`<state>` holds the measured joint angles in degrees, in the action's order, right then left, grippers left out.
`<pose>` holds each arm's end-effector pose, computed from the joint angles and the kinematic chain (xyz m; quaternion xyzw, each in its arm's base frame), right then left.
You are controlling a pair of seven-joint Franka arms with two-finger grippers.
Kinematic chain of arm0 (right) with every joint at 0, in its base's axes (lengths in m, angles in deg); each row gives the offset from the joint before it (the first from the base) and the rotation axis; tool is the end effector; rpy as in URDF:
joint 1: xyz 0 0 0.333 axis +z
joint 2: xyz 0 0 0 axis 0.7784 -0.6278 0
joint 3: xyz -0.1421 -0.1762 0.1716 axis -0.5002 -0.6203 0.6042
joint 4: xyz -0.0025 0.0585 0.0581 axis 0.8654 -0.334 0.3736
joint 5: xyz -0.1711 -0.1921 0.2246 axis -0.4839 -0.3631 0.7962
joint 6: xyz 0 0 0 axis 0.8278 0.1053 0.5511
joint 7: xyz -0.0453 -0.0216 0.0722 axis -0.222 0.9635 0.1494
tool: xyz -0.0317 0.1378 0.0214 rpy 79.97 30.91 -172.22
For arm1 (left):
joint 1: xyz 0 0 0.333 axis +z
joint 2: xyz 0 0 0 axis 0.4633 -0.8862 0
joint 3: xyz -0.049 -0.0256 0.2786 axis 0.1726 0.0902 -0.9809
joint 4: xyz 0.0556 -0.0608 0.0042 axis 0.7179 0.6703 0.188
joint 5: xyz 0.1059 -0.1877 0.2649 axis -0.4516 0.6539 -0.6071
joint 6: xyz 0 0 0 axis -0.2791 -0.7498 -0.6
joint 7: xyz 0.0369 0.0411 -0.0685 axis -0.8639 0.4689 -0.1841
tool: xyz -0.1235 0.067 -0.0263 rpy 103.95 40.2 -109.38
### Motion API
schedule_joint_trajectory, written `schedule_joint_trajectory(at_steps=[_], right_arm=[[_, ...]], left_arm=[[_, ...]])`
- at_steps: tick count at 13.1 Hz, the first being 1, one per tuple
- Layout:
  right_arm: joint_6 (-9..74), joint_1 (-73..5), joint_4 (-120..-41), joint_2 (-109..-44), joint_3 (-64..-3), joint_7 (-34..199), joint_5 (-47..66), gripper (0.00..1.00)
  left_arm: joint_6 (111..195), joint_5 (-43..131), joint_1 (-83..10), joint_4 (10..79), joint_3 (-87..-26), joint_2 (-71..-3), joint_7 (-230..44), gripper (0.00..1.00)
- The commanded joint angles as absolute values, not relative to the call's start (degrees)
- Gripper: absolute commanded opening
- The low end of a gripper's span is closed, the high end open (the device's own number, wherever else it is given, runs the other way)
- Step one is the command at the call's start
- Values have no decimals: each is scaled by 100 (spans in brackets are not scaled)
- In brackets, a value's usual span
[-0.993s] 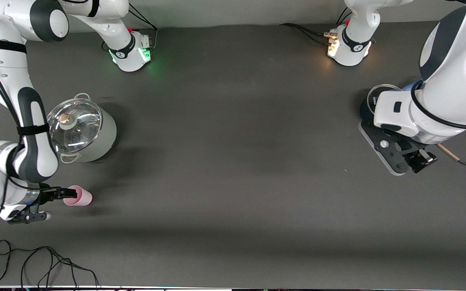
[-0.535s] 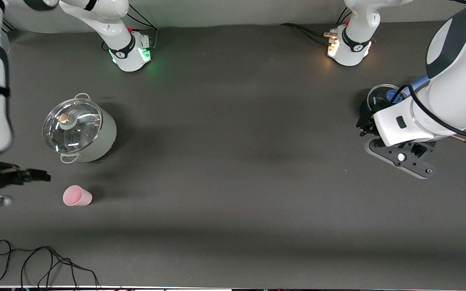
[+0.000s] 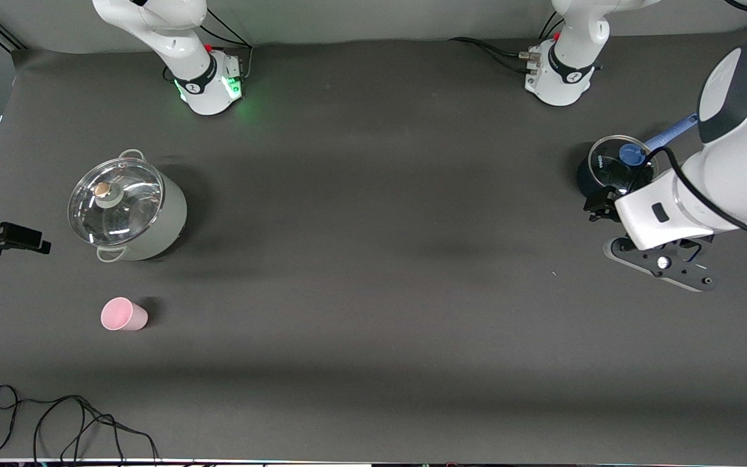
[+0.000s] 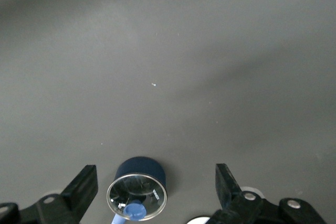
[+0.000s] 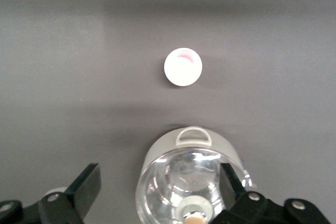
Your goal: Transfer pink cup from left to right arm
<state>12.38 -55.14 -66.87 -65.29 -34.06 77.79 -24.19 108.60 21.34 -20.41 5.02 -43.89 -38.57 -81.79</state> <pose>0.5561 -0.0866 0.4831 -0.9996 0.0065 0.0183 0.0206 0.5615 -0.1245 0.5102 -0.9732 0.2077 0.0979 0.0148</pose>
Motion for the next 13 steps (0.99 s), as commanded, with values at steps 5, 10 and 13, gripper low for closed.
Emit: schedule_joint_trajectory(at_steps=[5, 10, 13], right_arm=[[1561, -5226, -7825, -5557, -3402, 8233, -2442, 100], [1553, -5243, -7740, -5529, -3402, 8233, -2433, 100], [1510, -5235, -7530, -5538, -3341, 8321, -2442, 100]], left_arm=[[10971, 2137, -1715, 1514, -4417, -3277, -8218, 100], [11472, 2260, -1284, 2544, -4382, -2627, -8218, 100], [11603, 2383, -1624, 2816, -4854, -2372, -8279, 100]])
